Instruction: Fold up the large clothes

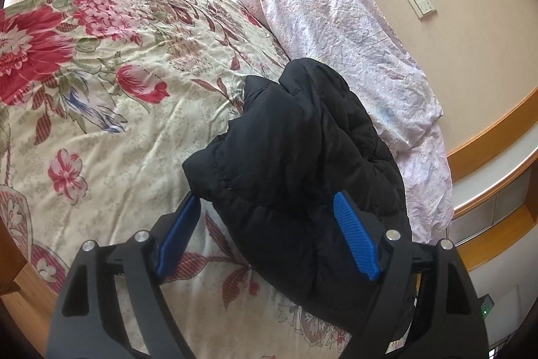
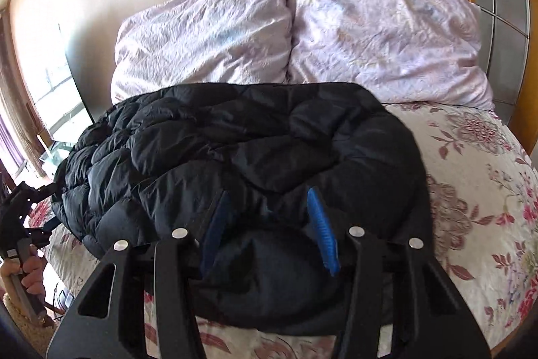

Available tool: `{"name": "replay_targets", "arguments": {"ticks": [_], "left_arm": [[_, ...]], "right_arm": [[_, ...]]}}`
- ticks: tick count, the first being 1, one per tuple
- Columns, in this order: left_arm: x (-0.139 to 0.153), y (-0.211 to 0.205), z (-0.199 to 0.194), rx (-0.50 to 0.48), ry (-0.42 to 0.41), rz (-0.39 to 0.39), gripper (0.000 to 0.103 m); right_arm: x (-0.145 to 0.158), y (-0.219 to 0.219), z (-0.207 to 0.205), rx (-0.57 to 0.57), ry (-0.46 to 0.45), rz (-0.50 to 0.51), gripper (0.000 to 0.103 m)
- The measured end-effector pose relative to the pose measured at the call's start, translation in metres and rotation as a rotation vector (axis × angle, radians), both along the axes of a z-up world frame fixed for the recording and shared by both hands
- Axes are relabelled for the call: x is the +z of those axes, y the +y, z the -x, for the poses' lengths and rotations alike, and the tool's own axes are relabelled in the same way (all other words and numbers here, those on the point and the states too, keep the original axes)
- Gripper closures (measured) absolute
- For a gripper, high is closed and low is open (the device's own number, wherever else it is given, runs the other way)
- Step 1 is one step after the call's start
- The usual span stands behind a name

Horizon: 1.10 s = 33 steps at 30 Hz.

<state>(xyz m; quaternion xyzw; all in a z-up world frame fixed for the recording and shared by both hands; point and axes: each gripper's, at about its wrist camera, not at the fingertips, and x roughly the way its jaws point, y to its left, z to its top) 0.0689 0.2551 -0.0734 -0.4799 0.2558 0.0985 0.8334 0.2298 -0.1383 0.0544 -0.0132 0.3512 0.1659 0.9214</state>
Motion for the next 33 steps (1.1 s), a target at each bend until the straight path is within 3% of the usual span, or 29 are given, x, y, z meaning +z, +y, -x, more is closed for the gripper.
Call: {"name": "replay_targets", "arguments": {"ticks": [19, 29, 33], "left_arm": [[-0.005, -0.002, -0.022, -0.008, -0.02, 0.041, 0.021], [-0.004, -0.002, -0.028, 0.01, -0.02, 0.038, 0.021], [-0.004, -0.004, -0.033, 0.01, -0.017, 0.024, 0.021]], "right_arm": [[-0.024, 0.022, -0.017, -0.002, 0.023, 0.025, 0.052], [-0.015, 0.031, -0.012, 0.039, -0.013, -0.05, 0.052], [-0.037, 0.054, -0.023, 0.042, 0.081, 0.095, 0.051]]}}
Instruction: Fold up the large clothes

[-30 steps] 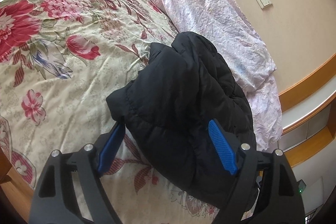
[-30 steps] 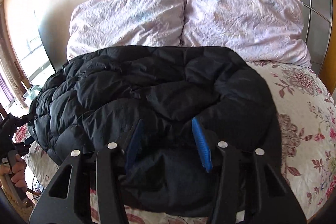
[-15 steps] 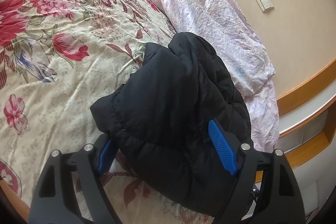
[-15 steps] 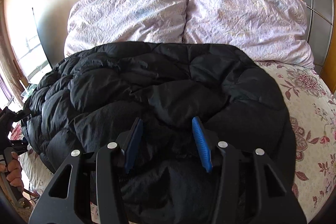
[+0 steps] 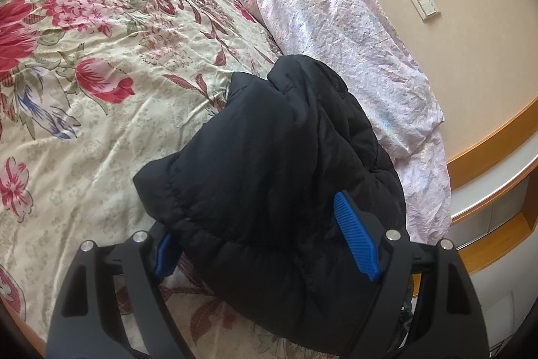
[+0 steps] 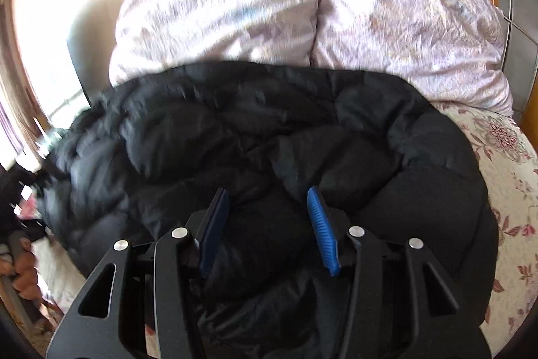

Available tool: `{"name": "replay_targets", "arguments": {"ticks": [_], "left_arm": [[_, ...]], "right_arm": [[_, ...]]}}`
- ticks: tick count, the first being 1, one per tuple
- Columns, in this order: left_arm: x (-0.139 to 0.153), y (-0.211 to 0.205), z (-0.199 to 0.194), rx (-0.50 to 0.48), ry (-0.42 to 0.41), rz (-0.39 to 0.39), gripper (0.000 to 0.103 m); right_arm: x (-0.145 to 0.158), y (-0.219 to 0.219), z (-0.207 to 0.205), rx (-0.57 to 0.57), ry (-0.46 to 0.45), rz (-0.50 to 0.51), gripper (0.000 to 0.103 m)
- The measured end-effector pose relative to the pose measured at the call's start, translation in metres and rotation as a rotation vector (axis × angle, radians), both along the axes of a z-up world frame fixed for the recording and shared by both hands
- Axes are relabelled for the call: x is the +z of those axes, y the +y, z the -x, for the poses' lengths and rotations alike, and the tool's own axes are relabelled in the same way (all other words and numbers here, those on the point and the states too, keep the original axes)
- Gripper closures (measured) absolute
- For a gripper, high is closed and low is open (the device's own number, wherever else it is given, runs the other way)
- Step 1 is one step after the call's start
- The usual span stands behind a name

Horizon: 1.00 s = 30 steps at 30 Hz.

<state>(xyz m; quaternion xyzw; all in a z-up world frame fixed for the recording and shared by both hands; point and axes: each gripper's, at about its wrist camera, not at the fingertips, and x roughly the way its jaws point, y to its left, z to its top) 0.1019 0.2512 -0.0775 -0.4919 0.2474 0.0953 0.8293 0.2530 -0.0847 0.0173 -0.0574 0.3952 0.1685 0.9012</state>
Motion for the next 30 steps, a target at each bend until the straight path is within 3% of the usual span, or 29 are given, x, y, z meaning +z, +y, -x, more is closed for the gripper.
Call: {"name": "replay_targets", "arguments": {"ticks": [5, 13, 19, 21, 23, 30], "left_arm": [[0.0, -0.004, -0.008, -0.025, 0.008, -0.022, 0.02], [-0.005, 0.007, -0.017, -0.024, -0.022, 0.066, 0.022], [-0.019, 0.021, -0.013, -0.033, -0.097, 0.216, 0.059], [-0.012, 0.02, -0.012, -0.048, -0.106, 0.193, 0.07], [0.001, 0.017, -0.012, -0.066, -0.121, 0.158, 0.074], [0.052, 0.0, -0.019, -0.129, -0.185, 0.041, 0.077]], "right_arm": [[-0.017, 0.009, -0.01, 0.017, 0.055, 0.064, 0.05], [-0.02, 0.006, -0.015, 0.025, 0.087, 0.035, 0.05], [-0.019, 0.003, -0.014, 0.027, 0.092, 0.019, 0.05], [-0.019, 0.003, -0.014, 0.029, 0.094, 0.016, 0.05], [-0.02, 0.003, -0.015, 0.029, 0.096, 0.011, 0.05], [-0.021, -0.005, -0.02, 0.024, 0.113, -0.012, 0.05]]}}
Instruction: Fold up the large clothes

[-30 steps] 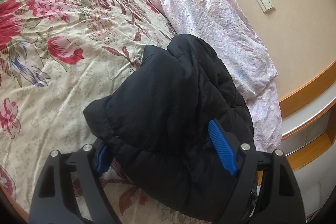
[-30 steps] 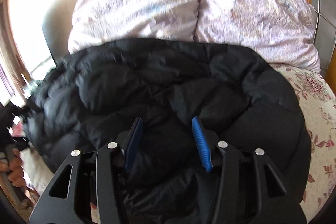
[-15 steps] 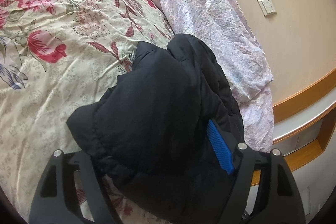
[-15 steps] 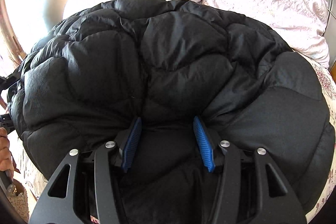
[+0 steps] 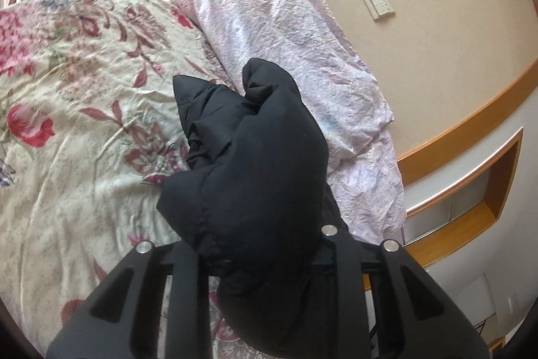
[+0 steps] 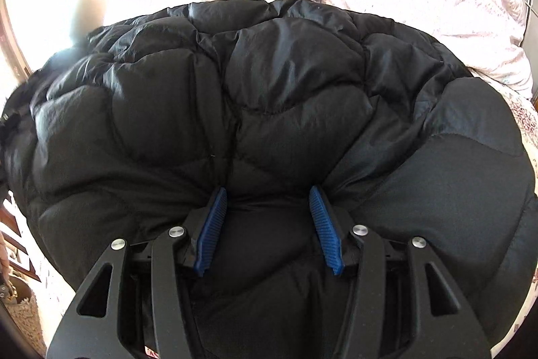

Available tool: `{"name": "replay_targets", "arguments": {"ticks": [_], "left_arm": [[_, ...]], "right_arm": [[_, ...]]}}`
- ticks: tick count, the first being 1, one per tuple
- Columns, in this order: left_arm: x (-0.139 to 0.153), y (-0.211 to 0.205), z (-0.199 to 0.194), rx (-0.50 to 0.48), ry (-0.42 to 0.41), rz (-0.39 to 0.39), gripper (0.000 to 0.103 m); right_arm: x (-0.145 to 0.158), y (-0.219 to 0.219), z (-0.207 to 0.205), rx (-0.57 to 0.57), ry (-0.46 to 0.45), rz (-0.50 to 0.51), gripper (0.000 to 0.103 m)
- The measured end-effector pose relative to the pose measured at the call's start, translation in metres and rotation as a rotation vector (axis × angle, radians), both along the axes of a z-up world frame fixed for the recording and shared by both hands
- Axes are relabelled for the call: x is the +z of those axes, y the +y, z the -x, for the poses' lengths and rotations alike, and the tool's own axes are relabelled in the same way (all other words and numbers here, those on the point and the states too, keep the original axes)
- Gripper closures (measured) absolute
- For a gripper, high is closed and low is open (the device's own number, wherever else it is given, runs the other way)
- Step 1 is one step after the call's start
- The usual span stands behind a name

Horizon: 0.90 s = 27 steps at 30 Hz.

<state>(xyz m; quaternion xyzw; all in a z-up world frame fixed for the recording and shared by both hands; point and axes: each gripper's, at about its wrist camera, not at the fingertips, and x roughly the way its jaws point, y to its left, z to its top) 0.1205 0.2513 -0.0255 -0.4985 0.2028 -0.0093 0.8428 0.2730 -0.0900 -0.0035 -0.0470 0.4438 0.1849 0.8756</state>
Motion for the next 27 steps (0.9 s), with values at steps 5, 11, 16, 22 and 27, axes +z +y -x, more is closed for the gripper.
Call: {"name": "replay_targets", "arguments": {"ticks": [5, 11, 16, 22, 27], "left_arm": [[0.044, -0.025, -0.006, -0.057, -0.074, -0.11, 0.078], [0.088, -0.061, -0.014, -0.138, -0.159, -0.223, 0.078], [0.114, -0.094, -0.021, -0.222, -0.22, -0.279, 0.078], [0.134, -0.151, -0.041, -0.371, -0.277, -0.327, 0.077], [0.137, -0.204, -0.064, -0.521, -0.284, -0.352, 0.077]], "right_arm": [[-0.001, -0.003, -0.004, -0.007, 0.007, -0.002, 0.05], [-0.002, -0.001, -0.006, -0.011, 0.01, 0.004, 0.05], [-0.004, 0.004, -0.006, -0.017, 0.003, 0.013, 0.05], [-0.006, 0.008, -0.007, -0.025, 0.001, 0.016, 0.05], [-0.006, 0.006, -0.005, -0.03, 0.0, -0.006, 0.05]]}}
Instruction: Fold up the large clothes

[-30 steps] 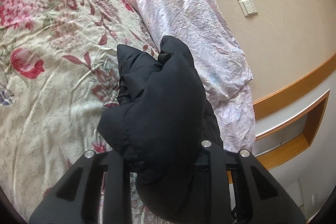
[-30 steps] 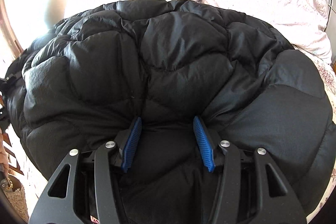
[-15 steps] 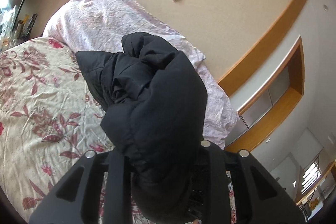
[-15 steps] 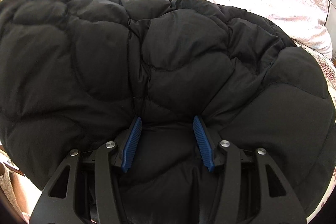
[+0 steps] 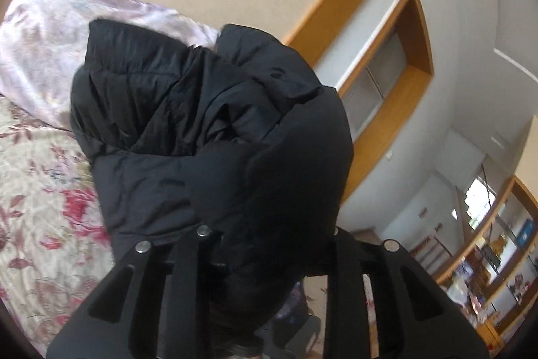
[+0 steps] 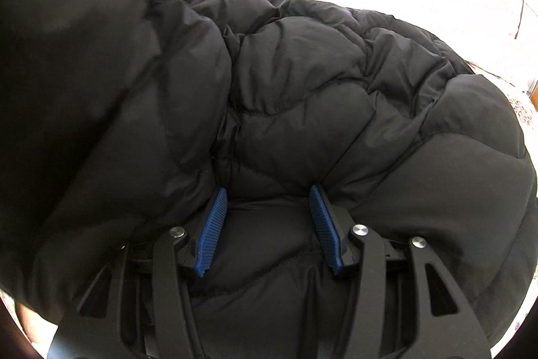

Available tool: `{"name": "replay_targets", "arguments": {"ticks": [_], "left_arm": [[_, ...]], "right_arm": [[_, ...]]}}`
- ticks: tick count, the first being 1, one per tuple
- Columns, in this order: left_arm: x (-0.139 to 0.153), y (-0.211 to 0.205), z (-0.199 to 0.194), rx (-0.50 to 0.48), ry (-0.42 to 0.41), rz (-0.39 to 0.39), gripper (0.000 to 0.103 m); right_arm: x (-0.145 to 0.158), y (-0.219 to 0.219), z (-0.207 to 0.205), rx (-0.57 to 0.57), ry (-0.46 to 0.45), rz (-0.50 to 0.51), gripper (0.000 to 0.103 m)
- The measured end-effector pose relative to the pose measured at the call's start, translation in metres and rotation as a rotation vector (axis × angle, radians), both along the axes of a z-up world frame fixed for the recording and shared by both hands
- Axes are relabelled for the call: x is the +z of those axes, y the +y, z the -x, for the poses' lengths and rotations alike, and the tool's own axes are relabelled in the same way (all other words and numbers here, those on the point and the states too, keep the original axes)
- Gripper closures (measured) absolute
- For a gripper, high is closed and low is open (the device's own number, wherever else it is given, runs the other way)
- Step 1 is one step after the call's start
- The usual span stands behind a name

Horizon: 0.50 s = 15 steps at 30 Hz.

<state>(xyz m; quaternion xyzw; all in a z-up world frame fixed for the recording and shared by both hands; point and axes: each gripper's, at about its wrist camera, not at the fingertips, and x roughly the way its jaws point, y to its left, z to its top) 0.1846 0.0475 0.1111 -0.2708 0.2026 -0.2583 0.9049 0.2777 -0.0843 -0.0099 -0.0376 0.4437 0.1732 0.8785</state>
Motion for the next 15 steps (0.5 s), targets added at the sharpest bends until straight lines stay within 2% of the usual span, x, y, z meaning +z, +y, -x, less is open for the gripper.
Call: {"name": "replay_targets", "arguments": {"ticks": [6, 15], "left_arm": [[-0.001, -0.035, -0.027, -0.078, 0.033, -0.008, 0.076], [-0.002, -0.091, -0.064, -0.177, 0.081, -0.131, 0.075]], "right_arm": [[0.003, -0.016, -0.003, 0.003, 0.026, -0.088, 0.05], [0.009, -0.051, 0.009, -0.03, 0.019, -0.201, 0.051]]}}
